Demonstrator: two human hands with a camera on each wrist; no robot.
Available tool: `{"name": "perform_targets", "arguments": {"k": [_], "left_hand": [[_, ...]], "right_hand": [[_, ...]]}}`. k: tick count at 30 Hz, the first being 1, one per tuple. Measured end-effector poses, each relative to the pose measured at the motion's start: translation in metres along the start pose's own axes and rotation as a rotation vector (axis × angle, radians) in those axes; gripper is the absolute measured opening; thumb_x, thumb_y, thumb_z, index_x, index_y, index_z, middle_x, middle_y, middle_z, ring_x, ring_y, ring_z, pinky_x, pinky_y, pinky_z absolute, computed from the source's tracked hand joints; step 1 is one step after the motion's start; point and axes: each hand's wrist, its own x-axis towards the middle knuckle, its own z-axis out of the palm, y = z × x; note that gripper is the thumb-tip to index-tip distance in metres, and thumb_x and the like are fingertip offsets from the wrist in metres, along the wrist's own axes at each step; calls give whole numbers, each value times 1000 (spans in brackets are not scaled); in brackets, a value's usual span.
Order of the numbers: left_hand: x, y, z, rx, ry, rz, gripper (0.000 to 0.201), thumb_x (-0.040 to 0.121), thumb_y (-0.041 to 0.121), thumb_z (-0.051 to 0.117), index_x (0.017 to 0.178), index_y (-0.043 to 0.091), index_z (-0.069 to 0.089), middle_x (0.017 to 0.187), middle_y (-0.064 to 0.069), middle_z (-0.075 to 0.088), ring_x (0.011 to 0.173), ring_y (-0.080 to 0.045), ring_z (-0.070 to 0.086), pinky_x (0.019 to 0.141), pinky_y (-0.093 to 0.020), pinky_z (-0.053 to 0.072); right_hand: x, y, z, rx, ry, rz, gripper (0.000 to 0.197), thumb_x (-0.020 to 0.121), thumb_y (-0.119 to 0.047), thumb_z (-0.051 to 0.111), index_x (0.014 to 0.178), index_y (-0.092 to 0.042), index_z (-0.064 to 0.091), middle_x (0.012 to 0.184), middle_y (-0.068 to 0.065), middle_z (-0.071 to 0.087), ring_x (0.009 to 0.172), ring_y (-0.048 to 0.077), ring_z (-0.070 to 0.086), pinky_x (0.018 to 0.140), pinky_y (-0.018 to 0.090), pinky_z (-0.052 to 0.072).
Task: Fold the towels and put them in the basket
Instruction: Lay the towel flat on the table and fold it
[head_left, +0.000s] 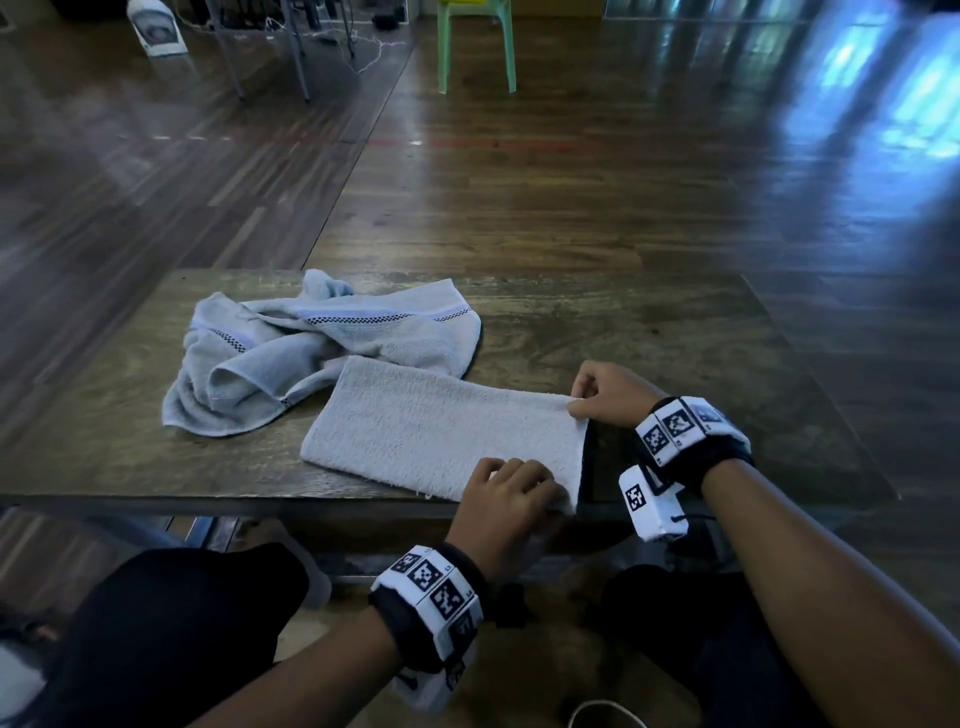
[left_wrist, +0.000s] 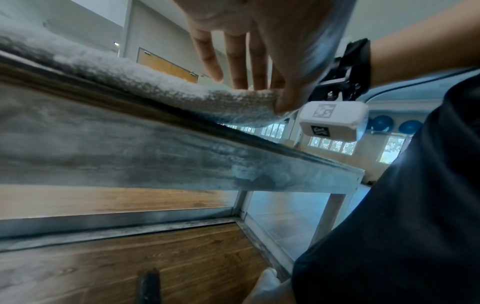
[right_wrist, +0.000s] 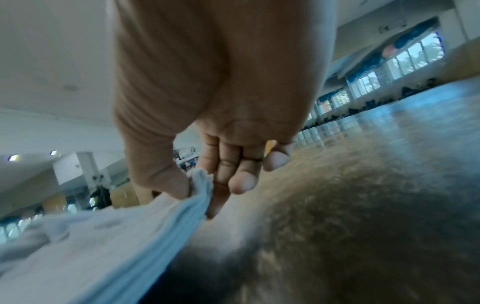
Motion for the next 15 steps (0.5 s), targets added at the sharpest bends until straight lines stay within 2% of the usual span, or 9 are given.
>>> {"name": "perform_targets", "arguments": {"k": [4,7,10,13,14,15], "left_hand": [[5,16,-13,-93,181,-46,14,75,33,58,85,24,63,84,9,63,74,-11,58,70,-26,34],[7,23,-29,-130,253,-87,15,73,32,60,85,22,59,80,8,62,73,-10,55,69,-27,36],[2,24,-44,-199,304,-148,15,72,30,62,82,20,57,76,8,59,70,-9,52,69,-28,38],[-9,18,-54,-282,319,-245,15,73,31,61,82,20,55,76,10,57,69,-6,50,71,-26,39],[-13,14,-56,-306,323,-276,15,74,32,61,82,21,55,76,11,57,69,-5,50,71,-25,38],[-18,10,-58,-319,326,-303,15,75,34,61,82,21,56,77,12,58,70,-3,49,71,-24,38]], "right_hand": [[-13,-9,-26,278,-22,-149,17,81,-3,60,82,-20,56,80,-2,57,73,12,53,68,23,43],[-25,-20,-41,445,-66,-214,11,70,-14,55,78,-16,61,79,2,56,70,11,49,60,14,42],[-27,-22,-48,575,-119,-197,23,64,-14,49,71,-18,71,77,11,57,62,14,48,53,17,37],[-26,-25,-48,575,-246,-255,33,56,-17,57,82,-24,76,93,27,58,76,25,51,67,30,38],[-27,-28,-47,542,-283,-287,35,56,-17,61,87,-25,75,97,26,61,82,27,54,73,33,41],[-27,-32,-46,517,-303,-307,35,59,-14,65,92,-23,74,98,18,66,86,23,58,78,32,45]]}}
